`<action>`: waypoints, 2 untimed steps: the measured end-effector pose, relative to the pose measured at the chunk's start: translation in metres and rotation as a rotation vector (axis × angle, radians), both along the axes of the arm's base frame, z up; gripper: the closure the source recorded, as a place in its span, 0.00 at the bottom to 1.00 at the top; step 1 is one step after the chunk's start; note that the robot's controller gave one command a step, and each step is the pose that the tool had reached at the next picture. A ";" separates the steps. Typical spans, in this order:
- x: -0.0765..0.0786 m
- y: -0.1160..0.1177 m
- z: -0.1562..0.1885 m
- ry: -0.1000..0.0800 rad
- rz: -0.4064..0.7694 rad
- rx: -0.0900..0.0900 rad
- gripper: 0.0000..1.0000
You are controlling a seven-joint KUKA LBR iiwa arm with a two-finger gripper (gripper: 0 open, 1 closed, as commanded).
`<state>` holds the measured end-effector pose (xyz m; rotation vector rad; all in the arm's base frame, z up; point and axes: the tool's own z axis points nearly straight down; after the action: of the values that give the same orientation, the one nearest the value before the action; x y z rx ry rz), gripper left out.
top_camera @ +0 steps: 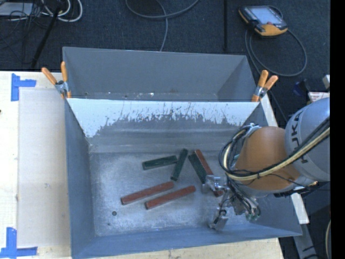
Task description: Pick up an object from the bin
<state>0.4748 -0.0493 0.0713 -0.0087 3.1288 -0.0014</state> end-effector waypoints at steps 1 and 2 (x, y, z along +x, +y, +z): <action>0.000 0.000 0.000 0.000 0.001 0.000 0.00; -0.002 0.027 0.008 0.004 0.082 -0.003 0.00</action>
Offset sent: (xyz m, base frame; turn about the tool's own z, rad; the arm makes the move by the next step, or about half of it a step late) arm -0.0056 0.0562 0.0153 -0.1636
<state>0.4723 -0.0220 0.0795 -0.1374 3.1298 -0.0054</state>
